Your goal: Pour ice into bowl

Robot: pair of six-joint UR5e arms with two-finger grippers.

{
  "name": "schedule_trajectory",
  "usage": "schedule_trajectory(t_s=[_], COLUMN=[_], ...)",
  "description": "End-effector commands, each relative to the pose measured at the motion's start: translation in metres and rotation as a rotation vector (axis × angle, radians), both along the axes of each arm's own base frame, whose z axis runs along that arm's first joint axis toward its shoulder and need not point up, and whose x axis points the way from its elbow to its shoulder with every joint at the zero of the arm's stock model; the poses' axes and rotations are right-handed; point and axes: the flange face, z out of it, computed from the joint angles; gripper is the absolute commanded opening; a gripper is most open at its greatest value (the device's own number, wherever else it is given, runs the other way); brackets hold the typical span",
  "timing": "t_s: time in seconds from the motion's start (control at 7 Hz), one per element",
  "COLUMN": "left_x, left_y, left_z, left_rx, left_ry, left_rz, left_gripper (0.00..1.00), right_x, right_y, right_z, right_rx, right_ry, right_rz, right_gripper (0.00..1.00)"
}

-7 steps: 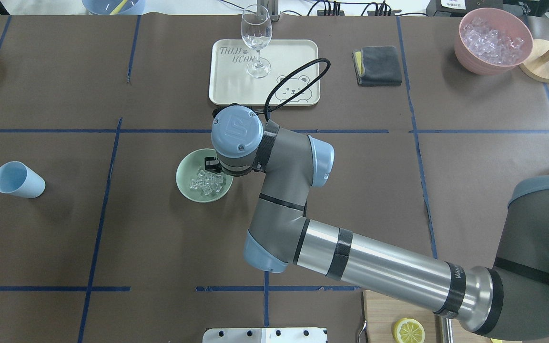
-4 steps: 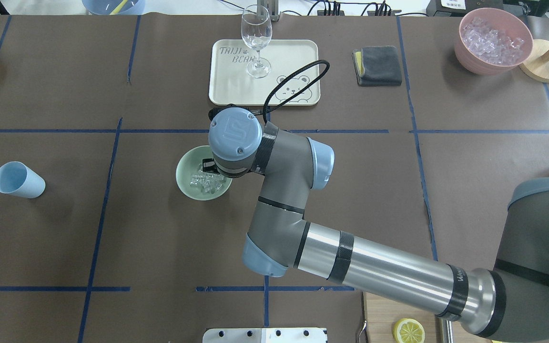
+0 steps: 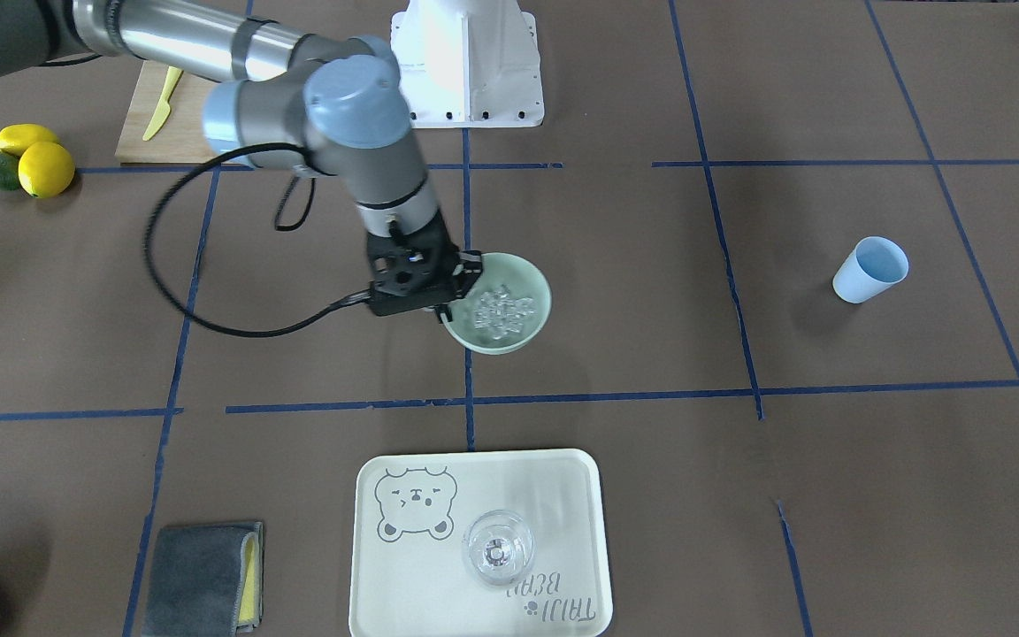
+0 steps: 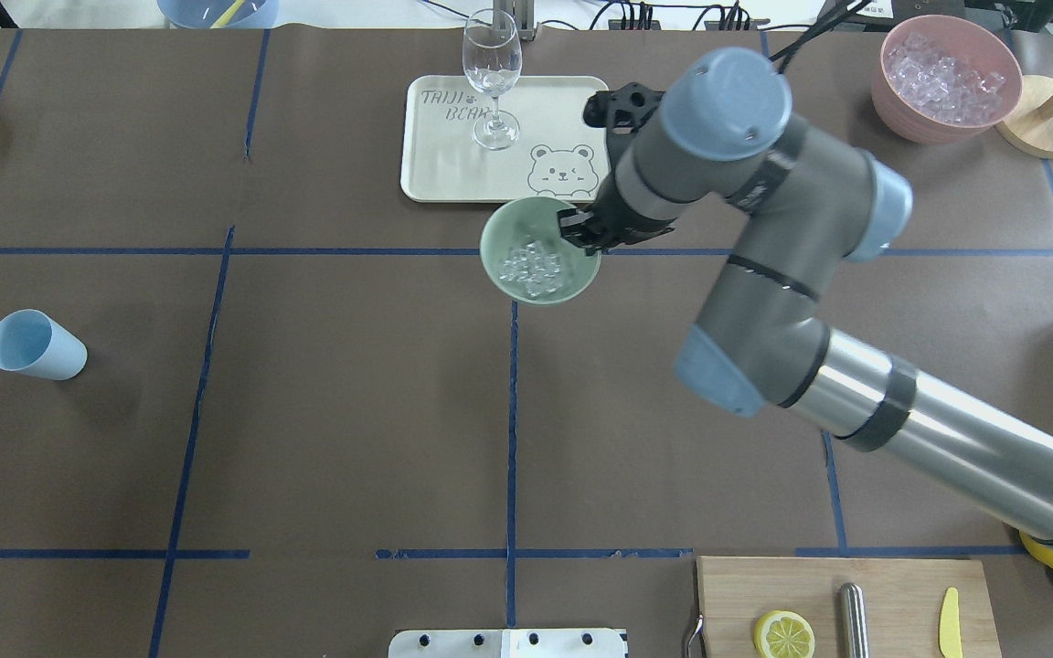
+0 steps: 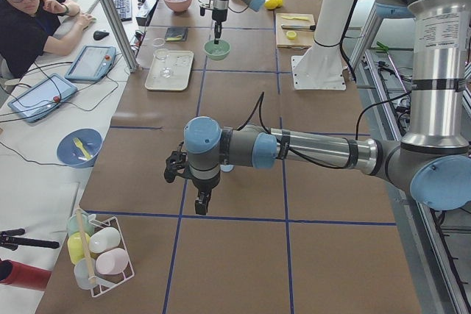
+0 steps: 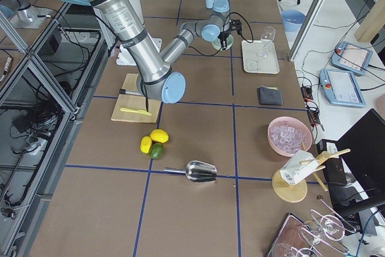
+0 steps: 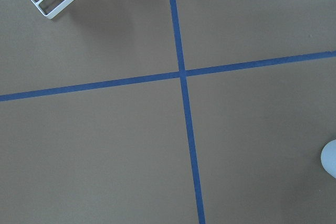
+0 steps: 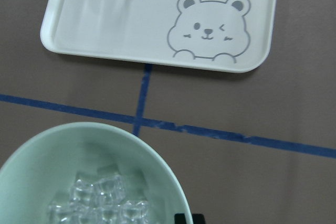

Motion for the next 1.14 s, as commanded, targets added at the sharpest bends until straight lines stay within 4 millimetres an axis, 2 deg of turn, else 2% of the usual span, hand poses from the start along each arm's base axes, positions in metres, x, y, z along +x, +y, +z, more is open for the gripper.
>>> schedule_trajectory(t_s=[0.0, 0.14, 0.29, 0.43, 0.71, 0.86, 1.0], left_x=[0.000, 0.000, 0.001, 0.001, 0.001, 0.001, 0.001], left_y=[0.001, 0.001, 0.001, 0.001, 0.001, 0.000, 0.000], left_z=[0.001, 0.000, 0.000, 0.000, 0.000, -0.001, -0.001], left_rx=[-0.003, -0.002, -0.002, -0.002, -0.003, 0.001, 0.001], left_ry=[0.001, 0.001, 0.001, 0.001, 0.001, 0.001, 0.001], left_rz=[0.001, 0.001, 0.002, 0.002, 0.001, 0.002, 0.002], left_gripper=[1.00, 1.00, 1.00, 1.00, 1.00, 1.00, 1.00], right_x=[0.131, 0.175, 0.200, 0.212, 0.224, 0.224, 0.224], right_y=[-0.016, -0.009, 0.005, 0.027, 0.047, 0.049, 0.050], right_z=[0.109, 0.175, 0.219, 0.257, 0.326, 0.354, 0.357], right_rx=[0.091, 0.128, 0.142, 0.142, 0.150, 0.167, 0.167], right_ry=[0.044, 0.095, 0.094, 0.091, 0.088, 0.062, 0.047], right_rz=[-0.138, -0.164, -0.155, -0.161, -0.162, -0.167, -0.178], right_gripper=[0.00, 0.00, 0.00, 0.00, 0.00, 0.00, 0.00])
